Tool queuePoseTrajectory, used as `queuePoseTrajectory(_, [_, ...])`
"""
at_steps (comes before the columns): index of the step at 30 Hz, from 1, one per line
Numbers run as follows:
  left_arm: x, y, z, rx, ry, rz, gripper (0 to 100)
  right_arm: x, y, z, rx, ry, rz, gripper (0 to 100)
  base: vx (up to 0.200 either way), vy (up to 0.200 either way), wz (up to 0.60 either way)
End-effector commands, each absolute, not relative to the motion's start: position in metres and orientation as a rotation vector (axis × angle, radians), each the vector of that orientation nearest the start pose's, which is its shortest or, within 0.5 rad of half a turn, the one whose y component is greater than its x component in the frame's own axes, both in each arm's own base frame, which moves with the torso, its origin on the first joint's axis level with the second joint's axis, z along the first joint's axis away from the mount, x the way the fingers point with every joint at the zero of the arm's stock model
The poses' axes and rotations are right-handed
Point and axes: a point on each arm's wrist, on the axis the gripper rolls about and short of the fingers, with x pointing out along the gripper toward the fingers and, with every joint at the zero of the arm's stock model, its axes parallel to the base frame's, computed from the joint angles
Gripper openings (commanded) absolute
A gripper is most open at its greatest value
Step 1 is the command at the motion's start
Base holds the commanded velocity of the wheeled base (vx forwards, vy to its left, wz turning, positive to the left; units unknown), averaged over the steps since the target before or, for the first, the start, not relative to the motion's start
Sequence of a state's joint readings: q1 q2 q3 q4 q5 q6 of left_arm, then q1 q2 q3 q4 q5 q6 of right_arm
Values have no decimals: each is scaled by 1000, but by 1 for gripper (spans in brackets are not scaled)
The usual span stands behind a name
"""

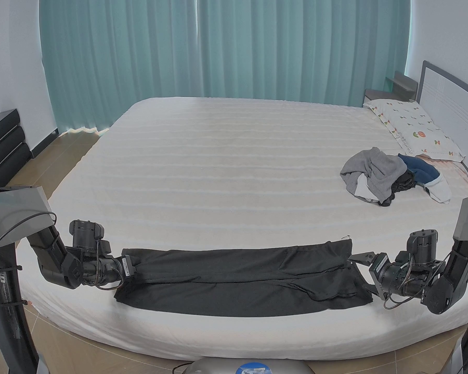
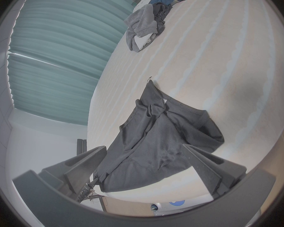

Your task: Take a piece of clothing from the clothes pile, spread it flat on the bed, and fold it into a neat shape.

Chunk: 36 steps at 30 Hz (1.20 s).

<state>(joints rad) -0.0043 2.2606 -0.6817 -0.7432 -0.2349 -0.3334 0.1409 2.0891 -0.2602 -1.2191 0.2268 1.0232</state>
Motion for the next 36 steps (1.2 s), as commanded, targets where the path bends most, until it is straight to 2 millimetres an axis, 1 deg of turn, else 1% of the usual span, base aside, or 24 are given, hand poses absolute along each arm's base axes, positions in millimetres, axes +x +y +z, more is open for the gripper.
queuePoseTrajectory(1, [334, -7, -17, -409, 854, -86, 0, 258, 42, 14, 1005, 740, 12, 100, 0, 0, 0])
queuePoseTrajectory(4, [339, -7, -15, -432, 817, -81, 0, 258, 42, 14, 1006, 741, 11, 100, 0, 0, 0])
queuePoseTrajectory(6, [345, -8, -12, -477, 786, -70, 0, 258, 42, 14, 1006, 741, 11, 100, 0, 0, 0])
queuePoseTrajectory(7, [350, -12, -8, -507, 765, -68, 0, 258, 42, 14, 1006, 741, 11, 100, 0, 0, 0])
queuePoseTrajectory(9, [355, -17, -2, -535, 745, -52, 0, 258, 42, 14, 1008, 741, 11, 100, 0, 0, 0])
queuePoseTrajectory(17, [352, -34, 11, -527, 726, -87, 0, 258, 42, 13, 1008, 742, 10, 100, 0, -200, 0])
queuePoseTrajectory(19, [351, -43, 17, -512, 715, -93, 0, 258, 42, 12, 1007, 748, 7, 100, 0, -200, 0])
queuePoseTrajectory(20, [351, -43, 17, -512, 715, -93, 0, 258, 42, 12, 1007, 748, 7, 100, 0, -200, 0])
queuePoseTrajectory(21, [352, -51, 22, -495, 712, -90, 0, 258, 42, 11, 1009, 750, 7, 100, 0, -200, 0])
queuePoseTrajectory(22, [352, -51, 22, -495, 712, -90, 0, 258, 42, 11, 1009, 750, 7, 100, 0, -200, 0])
queuePoseTrajectory(23, [353, -61, 34, -476, 701, -87, 0, 258, 42, 11, 1009, 750, 7, 100, 0, -200, 0])
queuePoseTrajectory(27, [352, -83, 52, -439, 723, -98, 0, 258, 42, 11, 1009, 750, 7, 100, 0, -200, 0])
queuePoseTrajectory(30, [357, -103, 60, -413, 725, -82, 0, 258, 42, 9, 1009, 760, 4, 100, 0, -200, 0])
queuePoseTrajectory(31, [358, -106, 61, -411, 724, -78, 0, 258, 42, 8, 1009, 762, 5, 100, 0, -200, 0])
queuePoseTrajectory(33, [362, -124, 72, -401, 727, -76, 0, 259, 42, 4, 1013, 781, 7, 100, 0, -200, 0])
queuePoseTrajectory(35, [361, -132, 74, -389, 748, -91, 0, 259, 42, 2, 1014, 790, 7, 100, 0, -200, 0])
queuePoseTrajectory(36, [360, -143, 79, -373, 771, -106, 0, 259, 43, -2, 1016, 812, 10, 100, 0, -200, 0])
